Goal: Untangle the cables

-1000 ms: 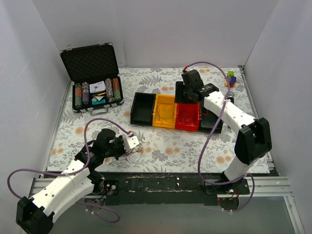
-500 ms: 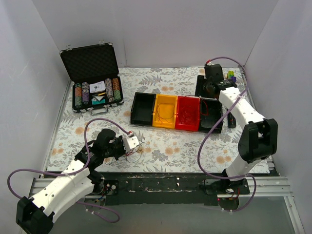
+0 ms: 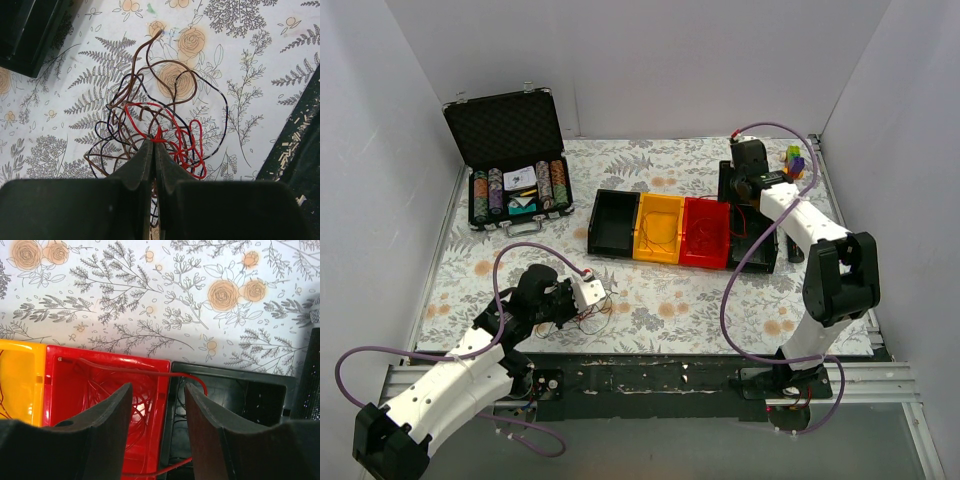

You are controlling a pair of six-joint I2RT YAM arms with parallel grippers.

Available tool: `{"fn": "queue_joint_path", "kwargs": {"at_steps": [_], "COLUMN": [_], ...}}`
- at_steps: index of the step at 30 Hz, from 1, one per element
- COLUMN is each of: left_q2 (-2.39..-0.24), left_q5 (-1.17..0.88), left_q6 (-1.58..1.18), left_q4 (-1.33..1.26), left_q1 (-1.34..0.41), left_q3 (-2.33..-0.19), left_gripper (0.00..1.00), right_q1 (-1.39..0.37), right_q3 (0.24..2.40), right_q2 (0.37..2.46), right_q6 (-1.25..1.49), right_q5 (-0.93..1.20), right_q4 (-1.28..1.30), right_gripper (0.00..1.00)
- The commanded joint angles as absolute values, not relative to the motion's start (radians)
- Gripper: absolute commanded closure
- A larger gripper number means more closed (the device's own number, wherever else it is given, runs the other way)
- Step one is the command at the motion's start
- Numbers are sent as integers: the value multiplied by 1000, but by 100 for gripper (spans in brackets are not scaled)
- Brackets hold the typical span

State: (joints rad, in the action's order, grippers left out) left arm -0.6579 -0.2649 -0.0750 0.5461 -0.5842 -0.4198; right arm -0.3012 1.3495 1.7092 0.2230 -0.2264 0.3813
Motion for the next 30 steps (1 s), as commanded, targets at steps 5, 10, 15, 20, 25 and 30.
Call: {"fn": "queue_joint_path", "kwargs": {"at_steps": [5,10,15,20,25,30], "left_q2": [-661,-666,-666,-661,-657,-655], "left_q5": [-275,-272,-268,-264,-267,-265], "left_q6": [-71,-66,-66,-63,-66,-63], "left_q4": [535,531,531,532,534,538], "left_q1": [-578,-578,-578,-578,-577,-578], "left_q3": [-437,-437,-440,-439,-436,-436], "left_gripper": [100,100,100,100,100,100], "right_q1": [-301,-301,-301,-305,-305,-305], "right_q3": [1342,1301,1298,1289,1287,1281], "right_q2": [1764,1753,1740,1677,1649,1657], "right_q6": [178,181,189,189,172,160], "right_q5": [-198,-204,-224,-219,-271,-276], "right_q4": [296,249,253,242,253,278], "right_gripper": [54,61,88,99,87,67]}}
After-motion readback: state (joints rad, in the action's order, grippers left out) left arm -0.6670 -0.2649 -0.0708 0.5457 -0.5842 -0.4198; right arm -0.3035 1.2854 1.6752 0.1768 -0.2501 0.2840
